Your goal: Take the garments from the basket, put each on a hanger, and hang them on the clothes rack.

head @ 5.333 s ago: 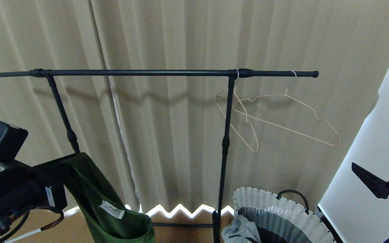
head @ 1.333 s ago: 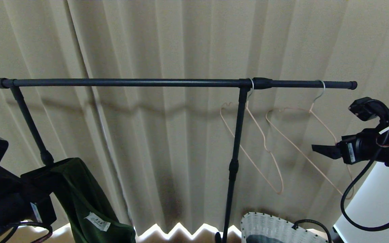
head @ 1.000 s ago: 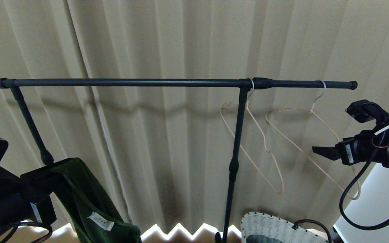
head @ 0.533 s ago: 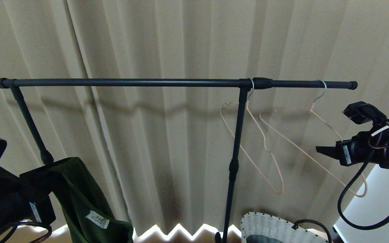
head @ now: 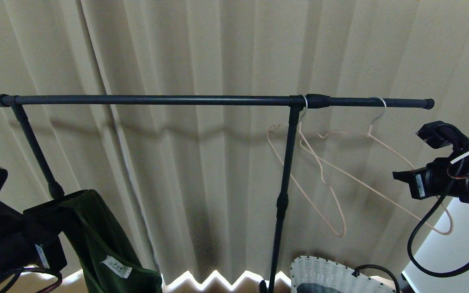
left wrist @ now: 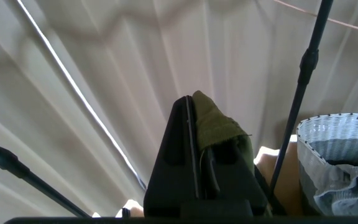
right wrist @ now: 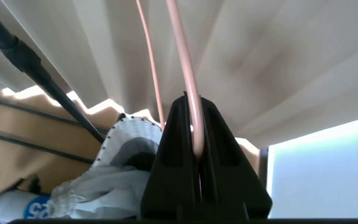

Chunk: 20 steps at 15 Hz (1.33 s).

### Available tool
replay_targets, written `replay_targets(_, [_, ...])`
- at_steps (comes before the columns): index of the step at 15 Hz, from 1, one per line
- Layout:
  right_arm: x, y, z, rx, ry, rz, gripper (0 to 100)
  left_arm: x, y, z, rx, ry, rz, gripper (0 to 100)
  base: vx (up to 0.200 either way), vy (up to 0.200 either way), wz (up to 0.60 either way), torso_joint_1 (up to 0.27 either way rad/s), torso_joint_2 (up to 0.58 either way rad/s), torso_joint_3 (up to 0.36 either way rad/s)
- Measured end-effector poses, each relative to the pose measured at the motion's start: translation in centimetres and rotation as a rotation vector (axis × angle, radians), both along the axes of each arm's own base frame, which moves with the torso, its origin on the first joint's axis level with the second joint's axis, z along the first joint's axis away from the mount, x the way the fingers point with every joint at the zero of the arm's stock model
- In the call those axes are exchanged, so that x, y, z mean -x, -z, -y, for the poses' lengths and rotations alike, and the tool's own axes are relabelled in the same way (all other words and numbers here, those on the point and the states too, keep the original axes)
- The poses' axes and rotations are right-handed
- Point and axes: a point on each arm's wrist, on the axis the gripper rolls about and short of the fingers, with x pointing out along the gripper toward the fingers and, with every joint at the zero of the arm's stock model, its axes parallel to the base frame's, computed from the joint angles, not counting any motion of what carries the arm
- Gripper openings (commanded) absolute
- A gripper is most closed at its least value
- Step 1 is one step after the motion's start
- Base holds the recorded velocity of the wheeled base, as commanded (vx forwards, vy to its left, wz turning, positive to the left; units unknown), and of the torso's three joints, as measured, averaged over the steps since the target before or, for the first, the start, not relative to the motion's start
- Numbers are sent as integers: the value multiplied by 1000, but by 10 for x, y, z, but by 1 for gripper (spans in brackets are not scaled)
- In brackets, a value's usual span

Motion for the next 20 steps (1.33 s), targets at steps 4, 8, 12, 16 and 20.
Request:
replay_targets(4, [11,-12,-1,-57,37,41,0,0,0,0,-1,0,0,0,0,0,0,0,0,0])
replay_targets(8, [29,-20,-2,-80,50,78,0,0,1,0,-2,-1,-4,0,0,0,0,0,0,0])
replay_targets(12, [67,-17,-3,-76,51,92,0,1,3,-1,-4,-4,-7,0,0,0,0,0,0,0])
replay_targets(16, [105,-6,-5,-68,51,97,0,3,2,-1,-3,-3,-2,0,-100,0,0,7,0,1])
replay_targets(20, [124,2,-6,-68,51,105,0,4,3,-2,-10,-1,2,0,-200,0,0,10,1,5])
